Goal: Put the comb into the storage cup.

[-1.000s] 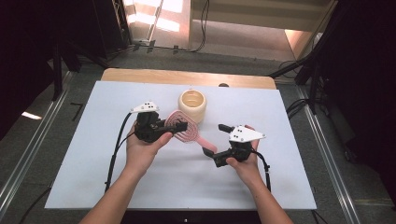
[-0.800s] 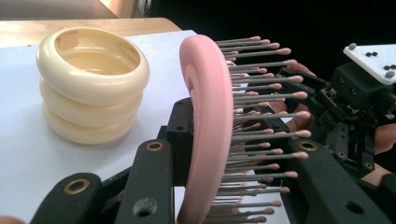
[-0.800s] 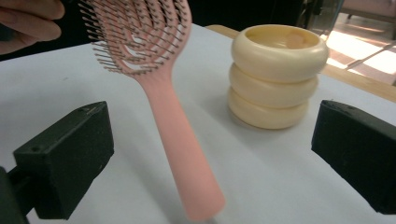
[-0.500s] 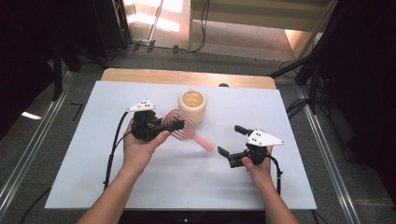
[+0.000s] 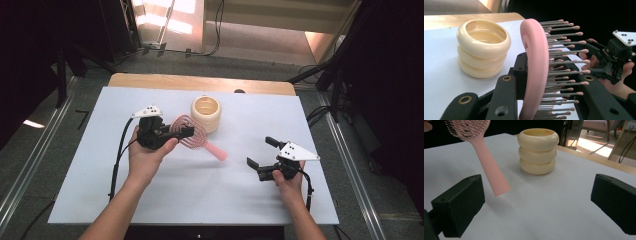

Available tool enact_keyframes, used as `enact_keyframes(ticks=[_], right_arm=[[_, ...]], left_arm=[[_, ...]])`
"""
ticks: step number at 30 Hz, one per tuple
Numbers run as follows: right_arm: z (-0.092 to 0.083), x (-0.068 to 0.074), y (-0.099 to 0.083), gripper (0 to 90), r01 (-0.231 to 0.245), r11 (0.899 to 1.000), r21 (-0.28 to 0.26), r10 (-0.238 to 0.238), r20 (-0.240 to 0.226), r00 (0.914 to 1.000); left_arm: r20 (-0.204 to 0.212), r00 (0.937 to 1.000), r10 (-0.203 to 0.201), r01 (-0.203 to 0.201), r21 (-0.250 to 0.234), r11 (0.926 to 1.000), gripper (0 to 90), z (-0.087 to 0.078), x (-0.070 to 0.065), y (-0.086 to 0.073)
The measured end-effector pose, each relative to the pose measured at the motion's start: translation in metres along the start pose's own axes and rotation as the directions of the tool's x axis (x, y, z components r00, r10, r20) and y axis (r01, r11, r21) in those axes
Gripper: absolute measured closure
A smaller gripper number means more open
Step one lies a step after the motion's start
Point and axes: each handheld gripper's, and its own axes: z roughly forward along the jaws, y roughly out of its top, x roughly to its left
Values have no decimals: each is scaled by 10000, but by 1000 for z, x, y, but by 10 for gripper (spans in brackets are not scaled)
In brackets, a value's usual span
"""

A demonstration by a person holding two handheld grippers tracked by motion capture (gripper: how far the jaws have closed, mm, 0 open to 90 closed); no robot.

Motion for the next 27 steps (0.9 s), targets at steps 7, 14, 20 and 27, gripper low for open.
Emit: enact_keyframes(ticks=[7, 14, 20, 27], right_arm=[[-9, -5, -5, 0, -92, 9999, 51, 91, 146, 9999], [-18, -11, -12, 0, -129, 9999, 83, 127, 276, 9995], [-27, -17, -19, 0, -242, 9997, 48, 239, 544, 9982], [-38, -23, -26, 0, -345, 9994, 92, 337, 701, 9970]], left_arm=[[-109, 9999, -15, 14, -84, 10000, 662, -4, 1, 4], [-184, 9998, -2, -1, -149, 9999, 662, -8, 3, 8], [-163, 9999, 6, -9, -194, 9998, 662, -12, 6, 12], [-234, 9997, 89, -95, -252, 9996, 663, -15, 7, 18]])
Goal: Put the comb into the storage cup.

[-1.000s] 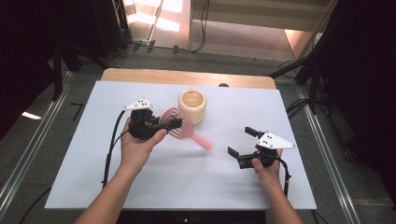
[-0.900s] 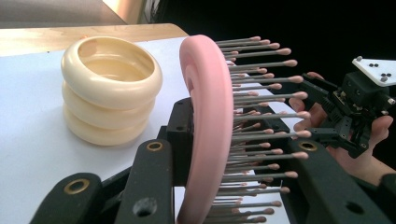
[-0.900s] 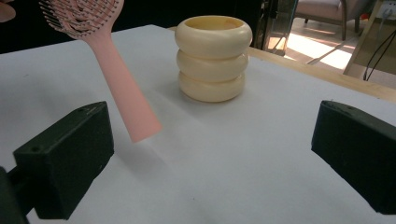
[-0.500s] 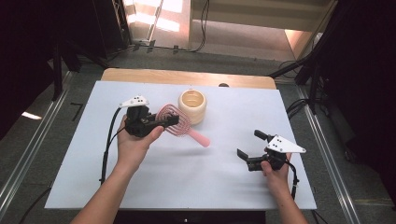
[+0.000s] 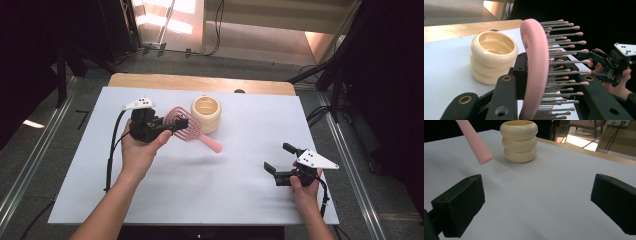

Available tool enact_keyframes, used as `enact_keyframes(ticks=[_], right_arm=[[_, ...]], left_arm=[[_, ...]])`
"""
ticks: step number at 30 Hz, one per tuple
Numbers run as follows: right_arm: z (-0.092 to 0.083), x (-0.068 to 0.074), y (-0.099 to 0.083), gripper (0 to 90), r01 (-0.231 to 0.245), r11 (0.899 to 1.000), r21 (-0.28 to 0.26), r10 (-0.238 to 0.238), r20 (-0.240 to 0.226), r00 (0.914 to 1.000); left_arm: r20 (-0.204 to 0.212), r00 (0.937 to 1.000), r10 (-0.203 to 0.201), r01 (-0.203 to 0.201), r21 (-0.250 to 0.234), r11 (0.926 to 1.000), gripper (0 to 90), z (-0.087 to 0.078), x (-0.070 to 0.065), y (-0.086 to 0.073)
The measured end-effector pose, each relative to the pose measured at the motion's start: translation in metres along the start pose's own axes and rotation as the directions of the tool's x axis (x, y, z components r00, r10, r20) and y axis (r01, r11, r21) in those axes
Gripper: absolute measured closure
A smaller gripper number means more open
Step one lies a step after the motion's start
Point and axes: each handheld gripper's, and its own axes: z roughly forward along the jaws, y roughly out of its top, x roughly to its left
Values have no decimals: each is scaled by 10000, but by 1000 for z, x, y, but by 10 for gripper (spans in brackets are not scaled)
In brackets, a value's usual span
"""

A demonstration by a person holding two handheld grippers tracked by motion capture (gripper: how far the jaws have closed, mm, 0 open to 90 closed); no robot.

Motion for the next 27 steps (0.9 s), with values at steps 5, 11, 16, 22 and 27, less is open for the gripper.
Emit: enact_keyframes(ticks=[5, 11, 16, 22, 27], right_arm=[[-5, -1, -4, 0, -19, 10000, 10, 19, 1, 10000], [-11, -4, -7, 0, -74, 10000, -44, 75, 71, 9999], [-12, -4, -7, 0, -129, 9999, -64, 129, 53, 9999], [-12, -4, -7, 0, -51, 10000, -58, 51, 53, 10000], [-12, -4, -8, 0, -48, 10000, -35, 48, 99, 9999]], left_arm=[[-22, 10000, -9, 9, -33, 10000, 663, -1, 2, 3], [-73, 10000, 14, -15, -95, 10000, 663, -3, 3, 7], [-137, 9999, 50, -53, -175, 9998, 663, -5, 4, 11], [-212, 9998, 69, -75, -267, 9996, 663, -7, 6, 15], [-285, 9996, 87, -97, -355, 9993, 663, -9, 8, 19]])
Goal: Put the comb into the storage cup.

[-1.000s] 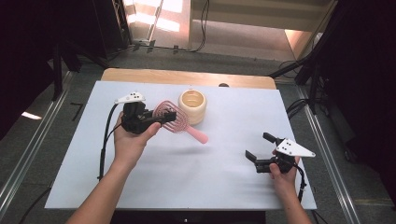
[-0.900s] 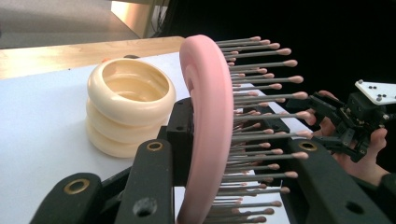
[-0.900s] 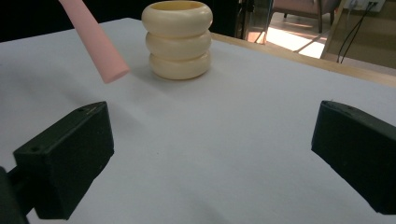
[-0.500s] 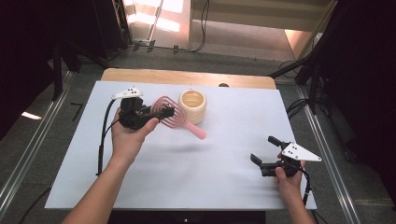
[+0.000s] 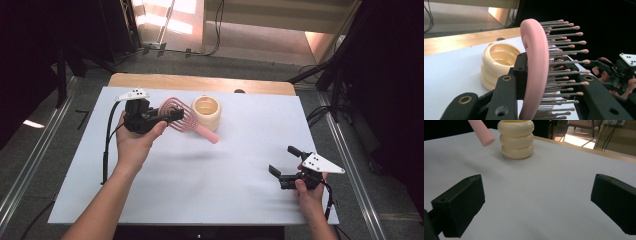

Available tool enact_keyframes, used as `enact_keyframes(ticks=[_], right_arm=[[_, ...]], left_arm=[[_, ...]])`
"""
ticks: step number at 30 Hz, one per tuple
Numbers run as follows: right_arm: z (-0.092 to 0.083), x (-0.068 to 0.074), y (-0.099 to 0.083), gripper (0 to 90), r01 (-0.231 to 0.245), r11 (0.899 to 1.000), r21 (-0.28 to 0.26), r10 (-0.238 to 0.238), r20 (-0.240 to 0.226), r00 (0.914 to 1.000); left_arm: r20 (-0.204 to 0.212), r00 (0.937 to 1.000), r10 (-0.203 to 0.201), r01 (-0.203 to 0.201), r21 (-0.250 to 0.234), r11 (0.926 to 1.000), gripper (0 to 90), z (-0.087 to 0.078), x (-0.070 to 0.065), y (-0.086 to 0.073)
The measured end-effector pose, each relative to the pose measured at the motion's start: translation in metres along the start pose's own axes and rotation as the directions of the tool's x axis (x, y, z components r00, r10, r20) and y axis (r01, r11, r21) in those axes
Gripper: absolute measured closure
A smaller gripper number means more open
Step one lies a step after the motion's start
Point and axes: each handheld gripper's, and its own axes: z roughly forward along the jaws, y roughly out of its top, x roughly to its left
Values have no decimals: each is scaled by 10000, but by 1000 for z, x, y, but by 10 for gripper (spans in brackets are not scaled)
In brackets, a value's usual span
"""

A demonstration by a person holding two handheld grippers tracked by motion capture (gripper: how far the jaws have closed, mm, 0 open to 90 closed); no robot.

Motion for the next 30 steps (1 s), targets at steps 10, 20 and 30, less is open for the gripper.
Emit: enact_keyframes(ticks=[10, 20, 30], right_arm=[[0, -1, -2, 0, 35, 10000, 14, -35, 84, 10000], [0, -1, -2, 0, 15, 10000, 18, -15, 30, 10000], [0, 0, -2, 0, 29, 10000, 21, -29, -64, 10000]], left_arm=[[-56, 10000, 35, -36, -154, 9999, 663, -3, 1, 7], [-37, 10000, 83, -84, -264, 9996, 663, -5, 1, 15], [-109, 9999, 47, -51, -363, 9993, 663, -6, 5, 25]])
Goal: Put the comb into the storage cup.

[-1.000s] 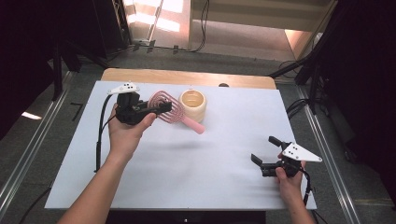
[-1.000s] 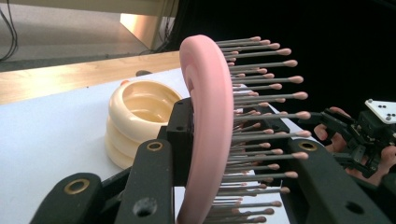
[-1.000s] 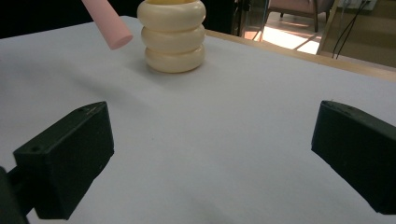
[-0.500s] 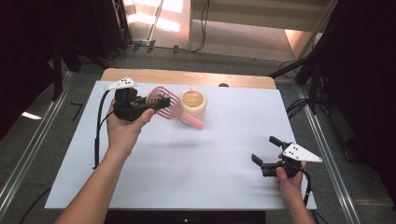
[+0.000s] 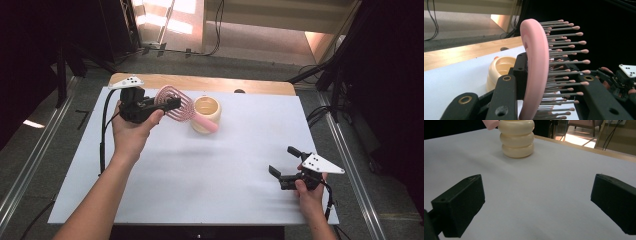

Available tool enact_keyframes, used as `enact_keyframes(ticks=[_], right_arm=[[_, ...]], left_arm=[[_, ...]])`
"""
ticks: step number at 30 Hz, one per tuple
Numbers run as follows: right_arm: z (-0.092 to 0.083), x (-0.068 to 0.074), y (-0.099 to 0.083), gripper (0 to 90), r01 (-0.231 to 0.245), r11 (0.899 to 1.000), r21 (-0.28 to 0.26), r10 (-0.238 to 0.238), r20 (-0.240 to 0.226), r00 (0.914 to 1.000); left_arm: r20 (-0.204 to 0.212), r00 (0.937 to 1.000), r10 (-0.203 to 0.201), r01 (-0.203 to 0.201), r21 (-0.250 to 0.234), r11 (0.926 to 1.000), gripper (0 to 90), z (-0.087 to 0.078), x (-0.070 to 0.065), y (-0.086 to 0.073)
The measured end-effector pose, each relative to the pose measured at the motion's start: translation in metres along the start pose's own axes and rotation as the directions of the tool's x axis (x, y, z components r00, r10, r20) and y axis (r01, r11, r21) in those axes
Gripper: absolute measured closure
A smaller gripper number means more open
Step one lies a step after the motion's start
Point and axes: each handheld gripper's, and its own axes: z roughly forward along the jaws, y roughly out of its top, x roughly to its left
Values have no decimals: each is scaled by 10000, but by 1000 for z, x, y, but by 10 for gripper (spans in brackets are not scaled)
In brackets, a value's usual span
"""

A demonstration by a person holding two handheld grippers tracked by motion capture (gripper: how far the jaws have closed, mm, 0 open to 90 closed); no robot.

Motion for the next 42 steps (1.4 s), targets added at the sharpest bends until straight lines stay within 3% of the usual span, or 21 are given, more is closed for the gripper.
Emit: enact_keyframes(ticks=[15, 24, 42], right_arm=[[0, 1, 0, 0, -2, 10000, -9, 2, -70, 10000], [0, 1, 0, 0, -5, 10000, -1, 5, -85, 10000], [-1, 1, 0, 0, -25, 10000, -14, 25, -82, 10000]], left_arm=[[-282, 9996, 90, -94, -146, 9998, 663, 1, 6, 14], [-634, 9972, 387, -405, -272, 9988, 663, 3, 5, 21], [-1023, 9945, 216, -266, -470, 9985, 663, 11, 15, 26]])
